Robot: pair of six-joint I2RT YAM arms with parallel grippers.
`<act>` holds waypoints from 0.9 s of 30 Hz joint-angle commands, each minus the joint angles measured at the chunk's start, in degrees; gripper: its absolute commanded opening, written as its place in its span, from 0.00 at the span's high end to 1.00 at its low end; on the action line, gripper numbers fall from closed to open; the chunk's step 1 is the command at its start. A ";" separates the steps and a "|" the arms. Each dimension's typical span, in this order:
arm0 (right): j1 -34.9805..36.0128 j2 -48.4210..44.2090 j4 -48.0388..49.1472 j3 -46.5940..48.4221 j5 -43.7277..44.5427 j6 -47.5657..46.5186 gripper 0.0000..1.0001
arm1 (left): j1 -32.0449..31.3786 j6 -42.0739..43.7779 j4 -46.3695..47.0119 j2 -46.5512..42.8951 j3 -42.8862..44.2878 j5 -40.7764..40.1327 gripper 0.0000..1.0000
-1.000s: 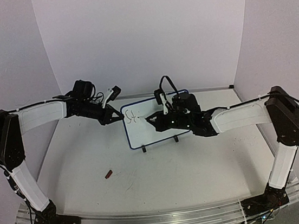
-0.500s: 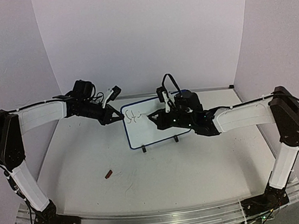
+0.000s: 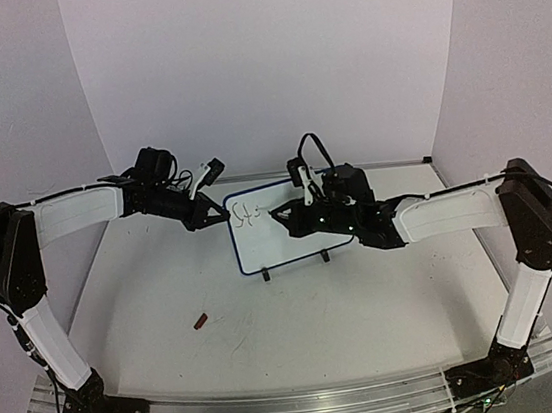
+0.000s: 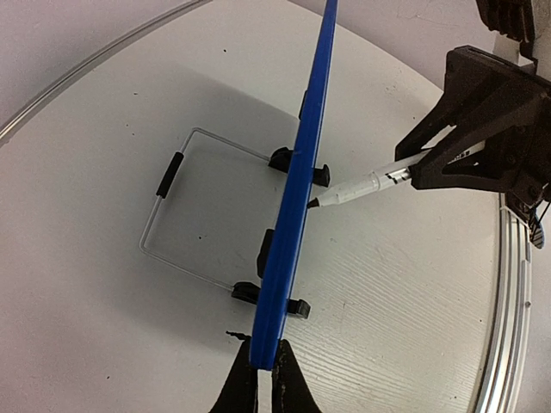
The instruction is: Write a sentence on the whiteboard
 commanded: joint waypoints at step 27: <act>-0.12 2.08 0.84 -0.31 0.96 0.16 1.00 | -0.76 2.21 -3.42 1.10 0.90 -2.37 1.00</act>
